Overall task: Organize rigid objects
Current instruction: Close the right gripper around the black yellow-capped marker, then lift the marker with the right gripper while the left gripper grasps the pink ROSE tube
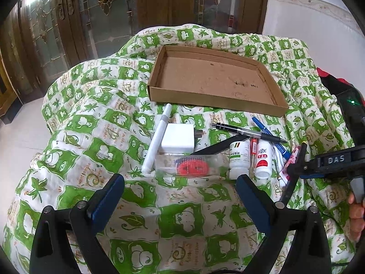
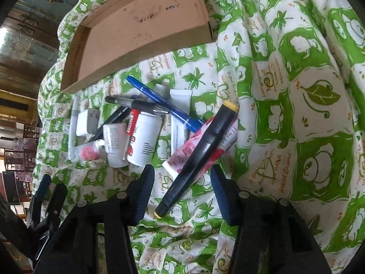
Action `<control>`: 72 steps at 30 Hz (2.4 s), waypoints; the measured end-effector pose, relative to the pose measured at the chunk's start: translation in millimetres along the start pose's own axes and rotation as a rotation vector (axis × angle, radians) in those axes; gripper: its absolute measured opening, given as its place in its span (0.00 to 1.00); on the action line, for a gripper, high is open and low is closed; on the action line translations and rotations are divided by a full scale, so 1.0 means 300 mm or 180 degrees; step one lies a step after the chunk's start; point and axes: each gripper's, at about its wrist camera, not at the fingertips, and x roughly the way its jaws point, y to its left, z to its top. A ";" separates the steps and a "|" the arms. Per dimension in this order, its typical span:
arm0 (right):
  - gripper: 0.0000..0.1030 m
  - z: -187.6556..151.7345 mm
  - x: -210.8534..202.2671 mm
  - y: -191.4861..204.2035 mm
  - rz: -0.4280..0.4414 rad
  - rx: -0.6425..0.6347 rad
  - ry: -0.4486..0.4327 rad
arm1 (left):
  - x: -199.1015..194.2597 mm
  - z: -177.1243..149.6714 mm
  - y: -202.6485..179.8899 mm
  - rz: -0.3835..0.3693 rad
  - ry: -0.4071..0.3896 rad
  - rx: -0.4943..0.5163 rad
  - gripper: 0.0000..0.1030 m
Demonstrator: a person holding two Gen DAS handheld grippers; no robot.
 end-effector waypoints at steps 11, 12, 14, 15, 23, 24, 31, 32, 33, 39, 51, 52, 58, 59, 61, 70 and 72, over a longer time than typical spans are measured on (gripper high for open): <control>0.18 0.013 0.062 0.014 0.0167 0.0017 0.0163 | 0.002 -0.008 -0.022 0.0024 0.0009 0.0077 0.97; 0.17 0.013 0.054 0.015 0.0194 0.0007 0.0140 | 0.001 -0.009 -0.023 0.0025 0.0007 0.0084 0.97; 0.16 0.011 0.028 0.026 0.0255 -0.0048 0.0062 | 0.002 -0.009 -0.023 0.0024 0.0007 0.0090 0.97; 0.16 0.012 0.008 0.033 0.0287 -0.0093 0.0000 | 0.002 -0.009 -0.023 0.0022 0.0010 0.0089 0.97; 0.16 0.042 -0.152 0.057 0.0335 -0.0307 -0.0509 | 0.010 -0.012 -0.026 0.0036 0.0026 0.0109 0.97; 0.16 0.048 -0.165 0.063 0.0342 -0.0325 -0.0544 | 0.011 -0.013 -0.029 0.0043 0.0028 0.0119 0.97; 0.16 0.083 -0.214 0.101 0.0301 -0.0575 -0.0529 | 0.013 -0.016 -0.052 0.0090 0.0050 0.0218 0.96; 0.16 0.083 -0.213 0.114 0.0276 -0.0628 -0.0525 | 0.011 -0.015 -0.057 0.0085 0.0052 0.0232 0.96; 0.16 0.089 -0.218 0.121 0.0230 -0.0710 -0.0523 | 0.008 -0.012 -0.069 0.0063 0.0060 0.0253 0.96; 0.16 0.147 -0.258 0.067 0.0262 -0.0690 -0.0622 | 0.012 0.010 -0.226 -0.0307 0.0138 0.0578 0.96; 0.16 0.227 -0.361 -0.079 0.0364 -0.0225 -0.0874 | 0.206 0.067 -0.593 -0.1169 0.0528 0.1428 0.90; 0.16 0.230 -0.357 -0.086 0.0391 -0.0196 -0.0846 | 0.229 0.073 -0.614 -0.1189 0.0560 0.1464 0.87; 0.16 0.241 -0.346 -0.119 0.0392 -0.0074 -0.0816 | 0.312 0.073 -0.670 -0.1280 0.0701 0.1469 0.69; 0.16 0.242 -0.342 -0.125 0.0396 -0.0048 -0.0806 | 0.311 0.076 -0.658 -0.1283 0.0693 0.1461 0.61; 0.16 0.242 -0.336 -0.130 0.0405 -0.0026 -0.0784 | 0.320 0.083 -0.643 -0.1293 0.0779 0.1418 0.33; 0.16 0.219 -0.303 -0.119 0.0472 -0.0040 -0.0648 | 0.188 0.033 -0.458 -0.1238 0.0901 0.1024 0.30; 0.16 0.212 -0.286 -0.108 0.0490 -0.0066 -0.0588 | 0.163 0.019 -0.402 -0.1207 0.0904 0.0957 0.30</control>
